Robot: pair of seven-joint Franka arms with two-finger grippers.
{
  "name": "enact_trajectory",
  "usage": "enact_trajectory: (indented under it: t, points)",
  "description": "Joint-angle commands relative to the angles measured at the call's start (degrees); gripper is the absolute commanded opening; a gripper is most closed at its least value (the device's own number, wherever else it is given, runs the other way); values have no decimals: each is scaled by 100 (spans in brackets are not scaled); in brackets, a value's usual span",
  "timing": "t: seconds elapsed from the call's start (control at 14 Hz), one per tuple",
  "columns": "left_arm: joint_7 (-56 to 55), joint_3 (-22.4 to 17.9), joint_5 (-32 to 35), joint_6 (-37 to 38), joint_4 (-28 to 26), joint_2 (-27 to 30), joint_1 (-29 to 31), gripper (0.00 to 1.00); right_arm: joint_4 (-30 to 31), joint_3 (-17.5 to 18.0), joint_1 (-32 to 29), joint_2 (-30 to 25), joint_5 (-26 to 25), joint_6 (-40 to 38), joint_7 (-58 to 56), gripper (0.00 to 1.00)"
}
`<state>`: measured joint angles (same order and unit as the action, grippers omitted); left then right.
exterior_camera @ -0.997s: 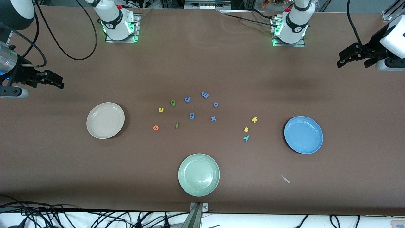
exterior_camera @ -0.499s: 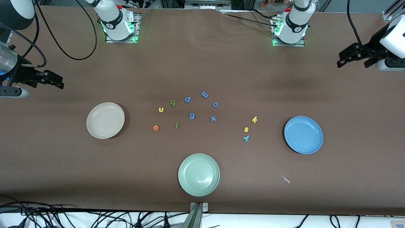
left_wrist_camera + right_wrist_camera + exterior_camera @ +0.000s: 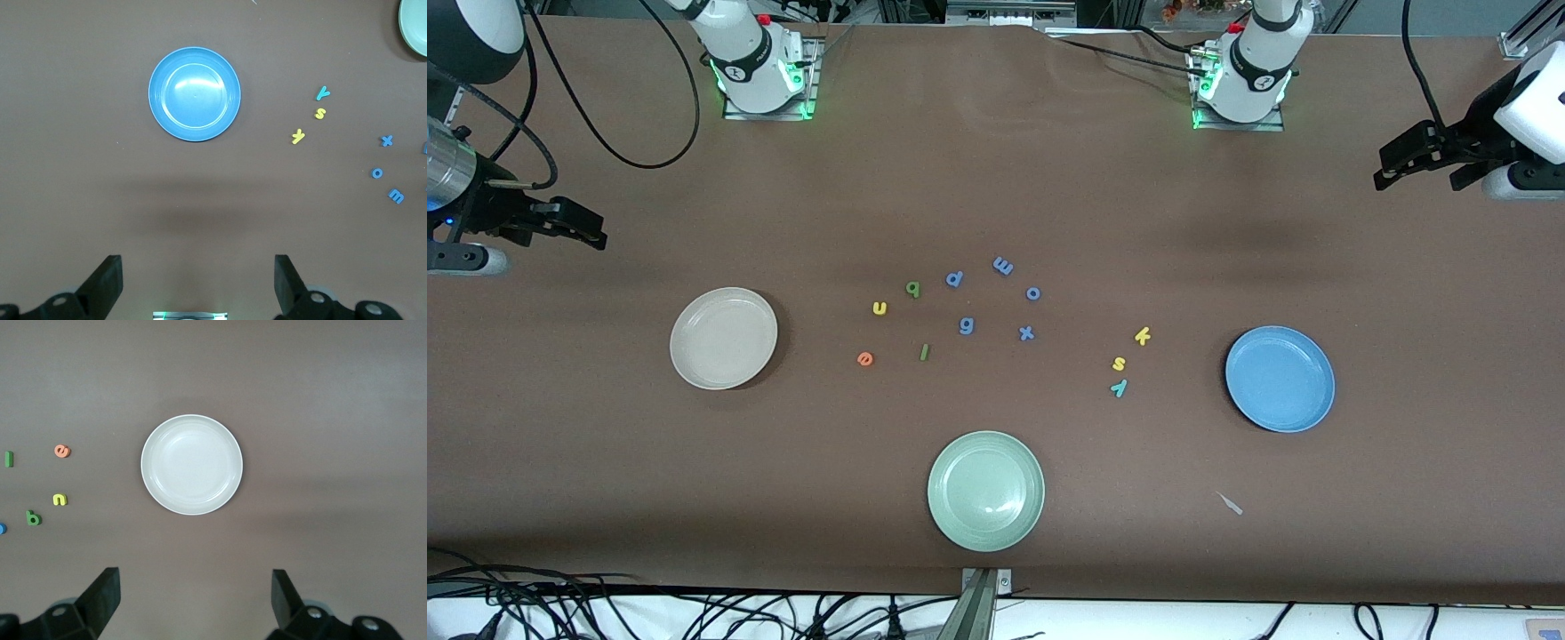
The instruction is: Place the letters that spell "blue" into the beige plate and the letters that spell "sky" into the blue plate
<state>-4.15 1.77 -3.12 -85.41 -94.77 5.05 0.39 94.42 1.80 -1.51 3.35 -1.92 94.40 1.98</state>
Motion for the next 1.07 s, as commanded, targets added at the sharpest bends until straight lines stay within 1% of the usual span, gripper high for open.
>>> enact_trajectory:
  t: [0.0, 1.0]
  points:
    - [11, 17, -40, 24, 134, -57, 31, 100, 15, 4, -51, -28, 113, -18, -101, 100]
    - [11, 26, -48, 24, 134, -48, 31, 100, 7, 4, -51, -28, 113, -124, -101, 100]
